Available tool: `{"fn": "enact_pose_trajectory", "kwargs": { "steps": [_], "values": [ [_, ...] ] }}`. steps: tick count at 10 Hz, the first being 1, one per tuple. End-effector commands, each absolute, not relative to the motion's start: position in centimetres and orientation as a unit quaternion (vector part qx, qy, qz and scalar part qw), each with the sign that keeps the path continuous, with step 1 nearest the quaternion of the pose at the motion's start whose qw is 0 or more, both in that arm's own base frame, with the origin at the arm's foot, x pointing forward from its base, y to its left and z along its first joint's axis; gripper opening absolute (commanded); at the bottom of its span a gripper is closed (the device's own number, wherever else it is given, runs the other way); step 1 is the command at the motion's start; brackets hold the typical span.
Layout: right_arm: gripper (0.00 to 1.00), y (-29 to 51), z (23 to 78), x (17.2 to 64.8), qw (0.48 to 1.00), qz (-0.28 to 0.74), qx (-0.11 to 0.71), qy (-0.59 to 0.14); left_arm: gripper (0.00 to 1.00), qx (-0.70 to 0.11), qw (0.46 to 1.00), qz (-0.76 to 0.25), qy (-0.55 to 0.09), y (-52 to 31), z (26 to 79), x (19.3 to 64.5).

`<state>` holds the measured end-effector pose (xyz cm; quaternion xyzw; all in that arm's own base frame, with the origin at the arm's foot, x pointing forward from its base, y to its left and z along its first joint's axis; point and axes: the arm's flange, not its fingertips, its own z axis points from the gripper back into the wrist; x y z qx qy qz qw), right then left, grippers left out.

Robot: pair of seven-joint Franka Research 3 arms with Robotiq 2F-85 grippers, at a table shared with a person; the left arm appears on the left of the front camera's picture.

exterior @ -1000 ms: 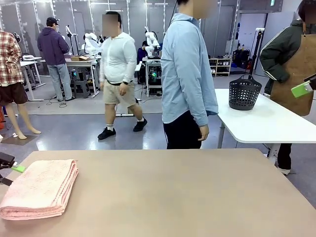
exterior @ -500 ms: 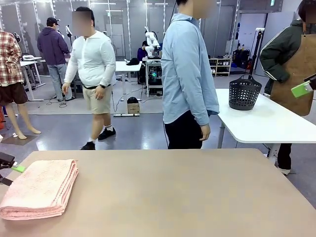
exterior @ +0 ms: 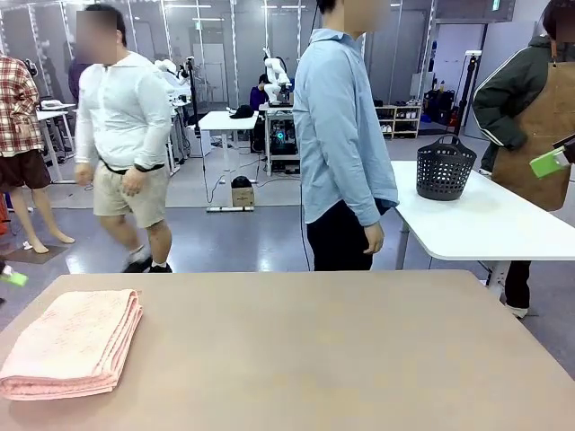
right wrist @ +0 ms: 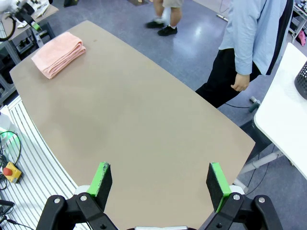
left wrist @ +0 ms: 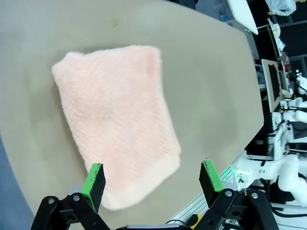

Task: Fold the towel.
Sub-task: Pick up the 100 cm Hotel Towel and place it on the left side of the table.

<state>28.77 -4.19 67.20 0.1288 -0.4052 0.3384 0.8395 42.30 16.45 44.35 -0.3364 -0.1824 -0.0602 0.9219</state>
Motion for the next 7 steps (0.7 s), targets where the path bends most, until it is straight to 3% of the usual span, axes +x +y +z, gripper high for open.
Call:
{"fn": "enact_pose_trajectory", "kwargs": {
  "steps": [1,5,7],
  "values": [
    [1.00,-4.0,67.3,28.9,0.844,0.329,0.126,-0.404,1.00,-0.291,0.924,-0.081,-0.233,12.8,48.4,37.5],
    [1.00,-4.0,67.3,28.9,0.844,0.329,0.126,-0.404,1.00,-0.235,0.892,-0.180,-0.341,6.9,51.5,31.5],
    [1.00,-4.0,67.3,28.9,0.844,0.329,0.126,-0.404,1.00,-0.256,0.872,-0.204,-0.363,6.4,52.2,30.1]
  ]
}}
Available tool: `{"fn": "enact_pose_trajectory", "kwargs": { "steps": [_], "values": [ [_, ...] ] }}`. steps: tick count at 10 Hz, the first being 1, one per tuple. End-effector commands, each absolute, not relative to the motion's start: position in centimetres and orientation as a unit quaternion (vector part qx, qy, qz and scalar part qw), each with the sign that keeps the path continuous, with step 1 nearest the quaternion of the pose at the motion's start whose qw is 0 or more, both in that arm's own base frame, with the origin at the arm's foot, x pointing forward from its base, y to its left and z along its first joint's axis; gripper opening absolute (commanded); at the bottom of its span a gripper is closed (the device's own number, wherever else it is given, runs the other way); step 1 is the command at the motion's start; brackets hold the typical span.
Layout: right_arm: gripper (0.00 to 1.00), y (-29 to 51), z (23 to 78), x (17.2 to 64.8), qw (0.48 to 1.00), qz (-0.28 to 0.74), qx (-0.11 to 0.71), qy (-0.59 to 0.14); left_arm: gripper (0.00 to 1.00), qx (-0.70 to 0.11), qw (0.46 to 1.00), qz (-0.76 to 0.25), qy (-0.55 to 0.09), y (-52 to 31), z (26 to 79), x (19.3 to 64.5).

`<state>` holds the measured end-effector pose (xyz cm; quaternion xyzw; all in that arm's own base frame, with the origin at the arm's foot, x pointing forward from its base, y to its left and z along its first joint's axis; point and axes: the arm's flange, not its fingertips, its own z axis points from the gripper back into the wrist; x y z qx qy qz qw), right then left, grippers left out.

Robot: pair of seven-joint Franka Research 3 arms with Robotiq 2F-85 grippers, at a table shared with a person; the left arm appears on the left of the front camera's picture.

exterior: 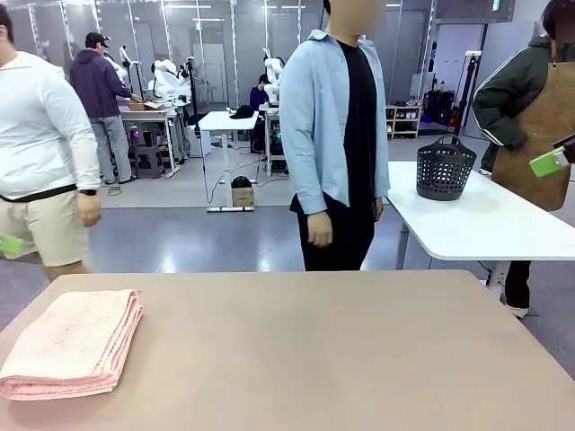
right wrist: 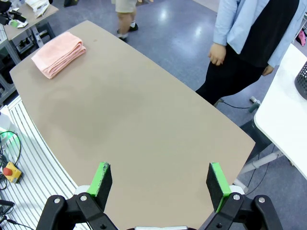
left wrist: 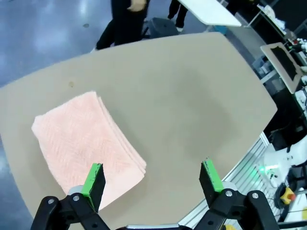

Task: Fold the towel.
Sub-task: Pick up the 100 cm Hotel Towel and place it on the left side of the table.

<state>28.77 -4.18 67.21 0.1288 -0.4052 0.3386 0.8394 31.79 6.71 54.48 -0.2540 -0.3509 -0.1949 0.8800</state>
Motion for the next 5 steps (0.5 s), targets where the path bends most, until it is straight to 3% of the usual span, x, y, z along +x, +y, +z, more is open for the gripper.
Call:
{"fn": "enact_pose_trajectory", "kwargs": {
  "steps": [1,5],
  "values": [
    [1.00,-3.99,67.25,28.94,0.844,0.329,0.126,-0.404,1.00,-0.253,0.890,-0.180,-0.335,7.18,53.32,32.13],
    [1.00,-3.99,67.25,28.94,0.844,0.329,0.126,-0.404,1.00,-0.253,0.890,-0.180,-0.335,7.18,53.32,32.13]
  ]
}}
